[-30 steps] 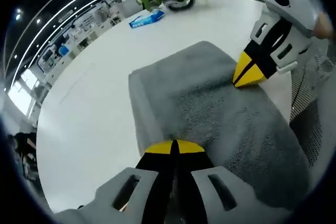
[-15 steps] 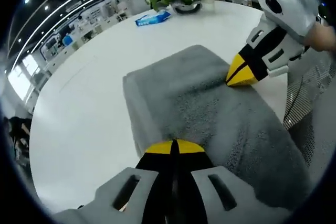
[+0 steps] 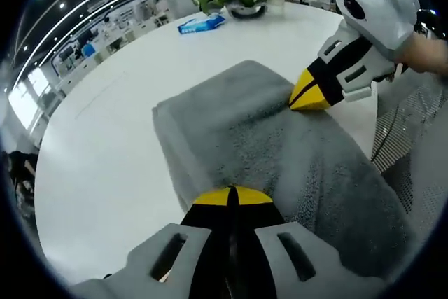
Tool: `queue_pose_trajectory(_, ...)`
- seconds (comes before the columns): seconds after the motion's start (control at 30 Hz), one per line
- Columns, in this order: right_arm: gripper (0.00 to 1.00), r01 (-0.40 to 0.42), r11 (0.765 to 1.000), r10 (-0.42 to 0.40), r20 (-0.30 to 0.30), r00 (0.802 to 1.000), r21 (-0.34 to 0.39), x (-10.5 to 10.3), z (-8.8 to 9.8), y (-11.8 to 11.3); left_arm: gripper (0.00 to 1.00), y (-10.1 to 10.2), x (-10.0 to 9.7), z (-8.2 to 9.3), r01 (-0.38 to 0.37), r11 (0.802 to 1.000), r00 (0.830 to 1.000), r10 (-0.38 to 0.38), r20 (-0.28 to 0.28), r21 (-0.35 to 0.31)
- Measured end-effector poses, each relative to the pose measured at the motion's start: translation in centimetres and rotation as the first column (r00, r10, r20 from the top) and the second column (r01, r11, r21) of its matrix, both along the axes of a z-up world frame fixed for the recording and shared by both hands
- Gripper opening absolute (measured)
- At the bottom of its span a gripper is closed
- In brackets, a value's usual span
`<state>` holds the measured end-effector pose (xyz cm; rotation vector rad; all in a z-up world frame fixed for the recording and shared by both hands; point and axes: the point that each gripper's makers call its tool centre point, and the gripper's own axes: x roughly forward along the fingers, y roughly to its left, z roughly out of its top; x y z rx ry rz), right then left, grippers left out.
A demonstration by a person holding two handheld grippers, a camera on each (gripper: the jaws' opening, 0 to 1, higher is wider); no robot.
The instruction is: Open the folded towel by lifting each exposed corner and separating the folded layers until the towel lies flat within the target outline without major curled edges
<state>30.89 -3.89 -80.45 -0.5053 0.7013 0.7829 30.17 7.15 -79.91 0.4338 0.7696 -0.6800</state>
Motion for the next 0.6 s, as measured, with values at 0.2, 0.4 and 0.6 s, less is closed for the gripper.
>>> queue_pose_trajectory(0.2, 0.00, -0.001, 1.000, 0.001, 0.022, 1.000, -0.008, 0.40, 0.02, -0.18, 0.00, -0.20, -0.05, 0.00, -0.005, 0.999, 1.000, 0.004, -0.021, -0.038)
queue_pose_trajectory(0.4, 0.00, -0.003, 1.000, 0.004, 0.037, 0.999, -0.014, 0.67, -0.03, -0.21, 0.00, -0.32, -0.04, -0.09, -0.012, 0.999, 1.000, 0.010, -0.027, -0.053)
queue_pose_trajectory(0.6, 0.00, 0.000, 1.000, 0.000, 0.045, 0.999, -0.003, 0.96, -0.04, -0.18, 0.00, -0.23, 0.18, -0.13, -0.025, 0.995, 0.999, 0.021, -0.043, -0.095)
